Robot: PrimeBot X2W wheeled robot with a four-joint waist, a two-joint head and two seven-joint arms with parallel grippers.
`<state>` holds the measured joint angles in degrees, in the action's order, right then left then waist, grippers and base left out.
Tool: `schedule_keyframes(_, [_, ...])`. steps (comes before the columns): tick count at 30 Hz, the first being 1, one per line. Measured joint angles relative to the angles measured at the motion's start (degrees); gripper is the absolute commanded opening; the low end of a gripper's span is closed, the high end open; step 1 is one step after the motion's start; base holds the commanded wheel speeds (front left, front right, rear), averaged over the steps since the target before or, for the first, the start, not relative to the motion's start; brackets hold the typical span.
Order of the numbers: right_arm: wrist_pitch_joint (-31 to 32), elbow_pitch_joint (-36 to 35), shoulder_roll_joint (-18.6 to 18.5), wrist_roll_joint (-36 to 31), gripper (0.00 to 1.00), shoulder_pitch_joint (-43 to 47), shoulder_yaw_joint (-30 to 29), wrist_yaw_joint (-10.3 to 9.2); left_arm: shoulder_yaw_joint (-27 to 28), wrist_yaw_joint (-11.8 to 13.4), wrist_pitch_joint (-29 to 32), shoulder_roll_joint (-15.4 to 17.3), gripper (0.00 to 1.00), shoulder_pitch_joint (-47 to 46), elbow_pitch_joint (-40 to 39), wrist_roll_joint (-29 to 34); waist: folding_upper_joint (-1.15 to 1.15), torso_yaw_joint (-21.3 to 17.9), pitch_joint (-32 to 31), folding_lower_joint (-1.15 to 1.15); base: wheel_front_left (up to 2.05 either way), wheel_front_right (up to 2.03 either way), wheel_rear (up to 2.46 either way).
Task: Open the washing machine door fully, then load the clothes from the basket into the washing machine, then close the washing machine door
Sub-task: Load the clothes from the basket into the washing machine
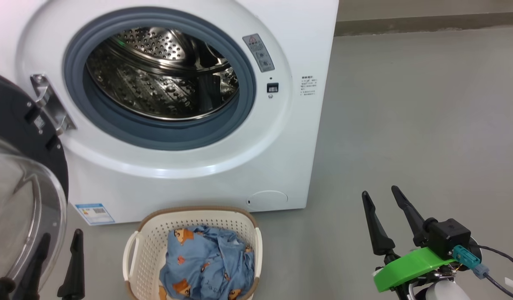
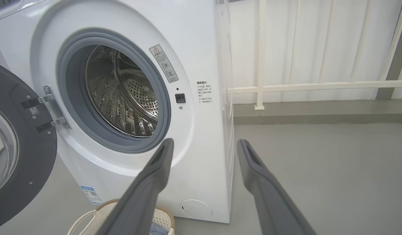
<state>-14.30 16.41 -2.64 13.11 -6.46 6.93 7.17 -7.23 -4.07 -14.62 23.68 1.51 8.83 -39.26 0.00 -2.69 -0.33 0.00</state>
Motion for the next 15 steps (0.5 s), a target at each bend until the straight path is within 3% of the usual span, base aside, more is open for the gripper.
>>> schedule_keyframes(8, [0.0, 0.0, 0.0, 0.0, 1.00, 0.0, 0.1, 0.00, 0.1, 0.0, 0.0, 0.0, 1.00, 0.0, 0.0, -0.1, 0.00, 0.2, 0.2, 0.00, 1.27, -1.27, 0.00])
schedule_keyframes(15, [0.0, 0.0, 0.0, 0.0, 1.00, 0.0, 0.1, 0.00, 0.1, 0.0, 0.0, 0.0, 1.00, 0.0, 0.0, -0.2, 0.00, 0.3, 0.4, 0.00, 0.42, -0.42, 0.00])
